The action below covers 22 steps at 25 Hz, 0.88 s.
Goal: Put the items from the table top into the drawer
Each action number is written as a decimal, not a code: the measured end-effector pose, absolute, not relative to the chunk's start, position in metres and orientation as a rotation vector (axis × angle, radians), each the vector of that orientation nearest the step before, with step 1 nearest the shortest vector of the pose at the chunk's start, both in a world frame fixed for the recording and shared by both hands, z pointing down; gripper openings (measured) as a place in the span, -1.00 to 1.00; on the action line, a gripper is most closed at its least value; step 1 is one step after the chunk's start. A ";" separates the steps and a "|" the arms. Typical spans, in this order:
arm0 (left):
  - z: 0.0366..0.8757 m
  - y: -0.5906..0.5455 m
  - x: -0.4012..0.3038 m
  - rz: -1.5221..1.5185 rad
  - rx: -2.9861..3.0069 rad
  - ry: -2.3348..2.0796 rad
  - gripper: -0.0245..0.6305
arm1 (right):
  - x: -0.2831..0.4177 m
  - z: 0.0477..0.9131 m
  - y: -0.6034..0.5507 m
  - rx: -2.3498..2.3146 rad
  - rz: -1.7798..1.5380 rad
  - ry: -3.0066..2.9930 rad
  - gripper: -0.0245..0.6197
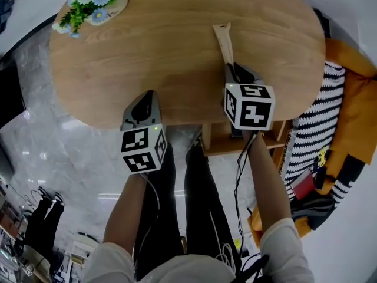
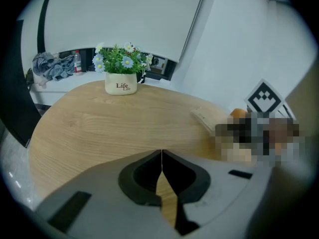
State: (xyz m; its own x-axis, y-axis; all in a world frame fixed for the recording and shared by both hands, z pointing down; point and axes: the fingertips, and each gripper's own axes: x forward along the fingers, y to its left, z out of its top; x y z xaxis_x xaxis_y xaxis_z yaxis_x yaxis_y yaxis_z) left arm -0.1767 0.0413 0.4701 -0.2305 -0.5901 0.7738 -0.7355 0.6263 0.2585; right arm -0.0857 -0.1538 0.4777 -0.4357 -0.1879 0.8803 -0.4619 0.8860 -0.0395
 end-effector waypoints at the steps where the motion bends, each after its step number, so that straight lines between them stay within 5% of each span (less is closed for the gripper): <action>1: 0.470 0.041 -0.175 0.201 1.053 -1.926 -0.89 | -0.083 0.477 -0.153 0.476 0.343 -2.028 -0.79; 22: 0.454 0.002 -0.065 0.366 1.373 -1.745 -0.89 | 0.077 0.445 -0.141 0.857 0.597 -1.982 -0.79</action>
State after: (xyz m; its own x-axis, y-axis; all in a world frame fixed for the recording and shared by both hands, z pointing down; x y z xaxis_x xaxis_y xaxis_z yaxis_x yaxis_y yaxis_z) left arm -0.0652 0.0020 0.4544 -0.0223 -0.6436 0.7651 -0.8970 0.3508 0.2690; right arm 0.0770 -0.1413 0.4448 -0.3837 -0.3399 0.8586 -0.7574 0.6477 -0.0821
